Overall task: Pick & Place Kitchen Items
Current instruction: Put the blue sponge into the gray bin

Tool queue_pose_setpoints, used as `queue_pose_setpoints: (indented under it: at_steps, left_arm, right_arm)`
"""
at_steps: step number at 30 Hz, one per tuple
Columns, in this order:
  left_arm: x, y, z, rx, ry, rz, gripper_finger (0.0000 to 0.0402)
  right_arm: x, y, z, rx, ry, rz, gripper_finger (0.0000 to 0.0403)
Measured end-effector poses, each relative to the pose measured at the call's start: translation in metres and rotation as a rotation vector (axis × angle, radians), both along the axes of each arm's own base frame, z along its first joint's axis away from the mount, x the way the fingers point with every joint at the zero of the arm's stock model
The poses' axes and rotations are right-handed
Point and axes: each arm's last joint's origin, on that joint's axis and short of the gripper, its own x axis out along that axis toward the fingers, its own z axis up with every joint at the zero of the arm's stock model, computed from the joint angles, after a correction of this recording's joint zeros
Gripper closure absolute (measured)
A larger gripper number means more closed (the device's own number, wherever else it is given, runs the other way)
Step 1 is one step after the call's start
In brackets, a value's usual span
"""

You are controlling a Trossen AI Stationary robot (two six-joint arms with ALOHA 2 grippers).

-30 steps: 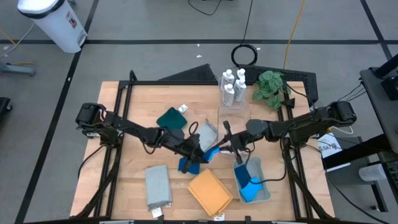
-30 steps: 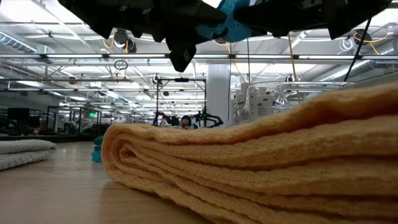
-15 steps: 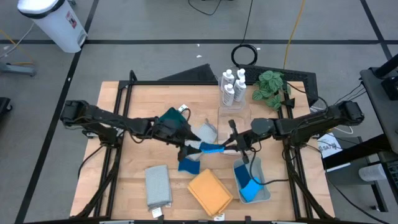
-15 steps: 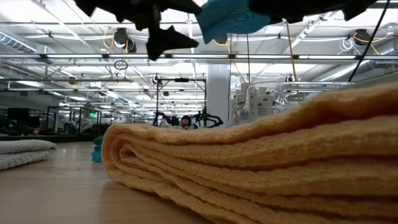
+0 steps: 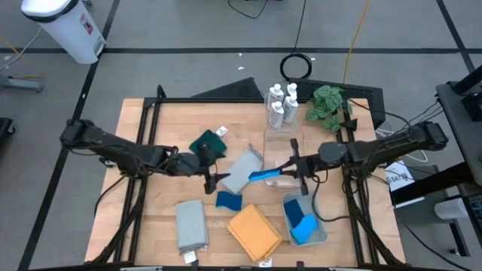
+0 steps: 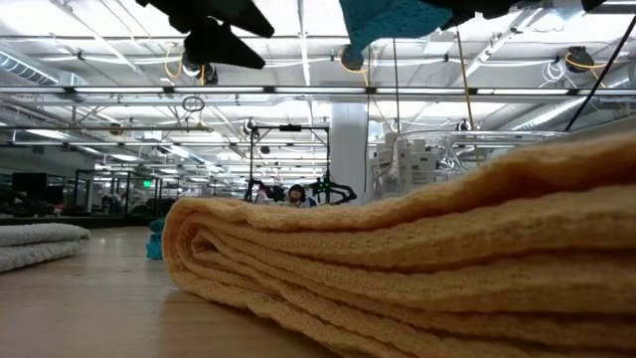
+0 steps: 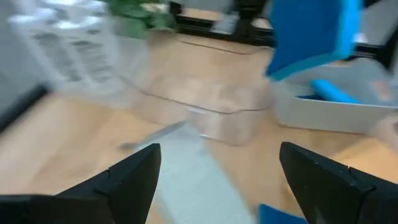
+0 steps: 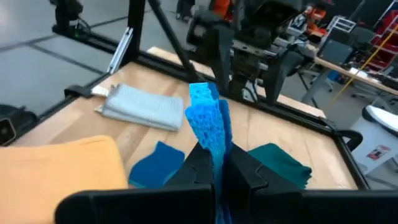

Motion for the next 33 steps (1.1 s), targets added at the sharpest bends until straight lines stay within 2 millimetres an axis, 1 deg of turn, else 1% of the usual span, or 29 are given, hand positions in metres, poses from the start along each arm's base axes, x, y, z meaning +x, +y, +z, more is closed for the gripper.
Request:
queue_pose_setpoints:
  at_steps: [2,5,7,9,11,15,17,20,23,27,30,33]
  left_arm:
    - [-0.005,0.002,0.0,0.046,0.027,0.064,0.0066]
    - [-0.013,0.008,-0.006,0.093,0.101,0.176,0.0066]
    - [-0.018,0.011,-0.011,0.093,0.146,0.247,0.0066]
    - [-0.021,0.015,-0.015,0.097,0.19,0.278,0.0066]
    - [-0.024,0.019,-0.018,0.098,0.237,0.299,0.0066]
    - [-0.026,0.025,-0.021,0.045,0.254,0.37,0.0066]
    - [-0.025,0.023,-0.02,0.078,0.25,0.345,0.0066]
    - [-0.023,0.013,-0.019,0.168,0.22,0.257,0.0066]
    - [-0.022,0.01,-0.027,0.217,0.165,0.207,0.0066]
    - [-0.04,0.018,-0.027,0.178,0.05,0.129,0.0066]
    - [-0.062,0.025,-0.034,0.144,0.014,0.046,0.0066]
    - [-0.086,0.029,-0.027,0.118,-0.143,0.015,0.0066]
  right_arm:
    - [-0.002,0.0,0.004,0.019,-0.026,-0.002,0.0402]
    - [-0.005,-0.001,0.007,0.036,-0.039,-0.003,0.0402]
    - [-0.007,-0.002,0.007,0.039,-0.048,-0.003,0.0403]
    - [-0.01,-0.002,0.006,0.044,-0.063,-0.007,0.0403]
    - [-0.012,-0.003,0.011,0.072,-0.099,-0.034,0.0403]
    - [-0.016,-0.006,0.016,0.119,-0.135,-0.114,0.0403]
    - [-0.017,-0.007,0.016,0.119,-0.132,-0.144,0.0403]
    - [-0.017,-0.007,0.017,0.12,-0.135,-0.142,0.0403]
    - [-0.017,-0.007,0.017,0.126,-0.133,-0.14,0.0403]
    - [-0.017,-0.007,0.015,0.124,-0.123,-0.14,0.0403]
    - [-0.017,-0.007,0.016,0.129,-0.123,-0.14,0.0403]
    - [-0.018,-0.005,0.017,0.141,-0.133,-0.137,0.0403]
